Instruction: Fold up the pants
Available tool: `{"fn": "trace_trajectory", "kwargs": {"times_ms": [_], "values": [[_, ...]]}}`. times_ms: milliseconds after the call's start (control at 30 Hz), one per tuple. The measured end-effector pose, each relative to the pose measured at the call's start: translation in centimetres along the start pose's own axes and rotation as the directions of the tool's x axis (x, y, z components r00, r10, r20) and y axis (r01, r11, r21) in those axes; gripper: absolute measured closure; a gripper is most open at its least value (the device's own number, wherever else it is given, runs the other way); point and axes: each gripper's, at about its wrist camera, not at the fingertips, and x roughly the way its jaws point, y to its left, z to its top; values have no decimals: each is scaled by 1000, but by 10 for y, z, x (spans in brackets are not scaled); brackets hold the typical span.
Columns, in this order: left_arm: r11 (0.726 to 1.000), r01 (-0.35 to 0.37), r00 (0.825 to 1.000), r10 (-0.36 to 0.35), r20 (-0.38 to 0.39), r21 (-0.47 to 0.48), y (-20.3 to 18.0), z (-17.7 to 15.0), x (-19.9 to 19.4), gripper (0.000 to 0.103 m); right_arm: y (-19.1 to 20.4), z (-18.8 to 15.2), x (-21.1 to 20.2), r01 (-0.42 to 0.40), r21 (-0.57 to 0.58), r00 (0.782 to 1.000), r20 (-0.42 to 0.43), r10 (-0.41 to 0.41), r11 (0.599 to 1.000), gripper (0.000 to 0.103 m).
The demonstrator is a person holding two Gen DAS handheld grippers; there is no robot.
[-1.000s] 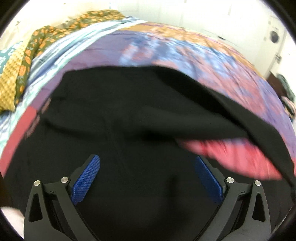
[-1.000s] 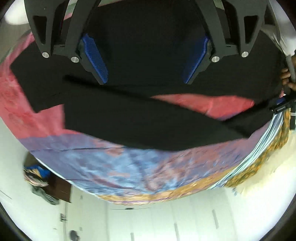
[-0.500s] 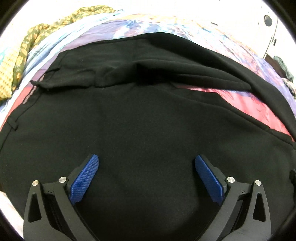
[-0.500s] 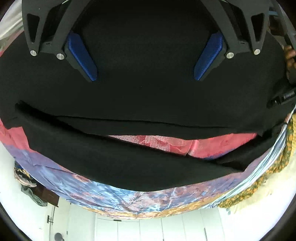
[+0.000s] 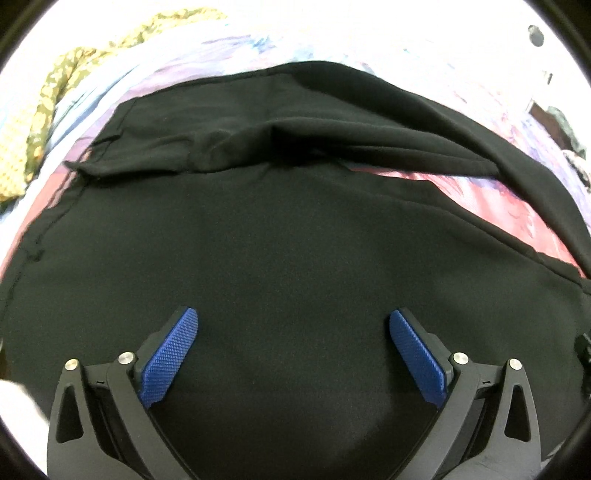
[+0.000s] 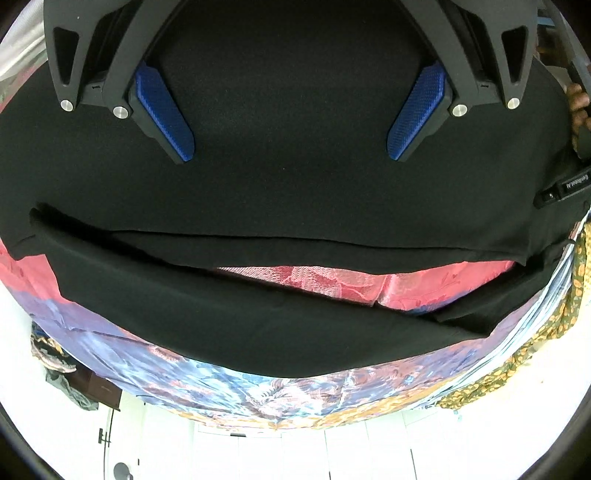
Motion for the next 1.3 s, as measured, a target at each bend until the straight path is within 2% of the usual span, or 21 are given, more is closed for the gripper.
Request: {"fn": "trace_trajectory", "kwargs": {"times_ms": [33,100,200,267,333,367,433,500,600,733,800,933,967,1067,1100,1200,1300], "values": [[1000,4,1000,-3,7,-27,3,1,-9,1,-2,2,-4,-18,-7,1000,-9,18,1000,0],[993,68,995,-60,79,-94,11,2,-33,1,-13,7,-21,-78,23,997,7,78,997,0],[994,70,991,-59,123,-89,10,10,-35,1,-41,6,-50,-154,163,984,114,136,974,0],[998,32,993,-25,116,-59,7,14,-21,1,-60,5,-57,-242,257,967,149,209,936,0],[999,-6,996,10,86,-49,8,13,-1,1,-72,7,-50,-356,330,934,146,326,874,0],[998,-13,999,16,50,-57,9,10,12,1,-76,8,-44,-386,350,922,141,360,854,1],[997,8,997,-2,75,-75,13,6,15,0,-83,12,-33,-409,395,912,142,385,823,1],[998,9,996,-4,84,-65,13,4,14,0,-93,17,-26,-388,426,921,161,354,817,3],[998,16,996,-10,91,-63,14,3,13,0,-117,26,-20,-319,472,947,196,254,822,5],[998,6,995,0,100,-56,12,0,13,0,-139,29,-22,-266,535,959,233,163,802,10],[998,5,995,1,103,-55,13,0,14,0,-141,28,-25,-276,534,954,254,160,799,10],[999,3,994,2,106,-51,14,2,16,0,-142,32,-20,-269,494,954,255,158,827,10],[999,2,994,4,106,-50,14,2,16,0,-147,33,-18,-267,509,954,258,151,818,10],[999,-4,994,9,110,-45,12,1,16,0,-162,29,-18,-274,592,957,245,155,758,11],[999,-5,994,10,112,-45,12,1,16,0,-161,27,-21,-281,593,956,243,165,755,11],[999,-13,993,18,118,-41,10,0,17,0,-142,25,-24,-265,523,962,204,183,810,11],[999,-17,993,22,120,-38,10,0,17,0,-140,23,-22,-239,515,967,200,155,823,13]]}}
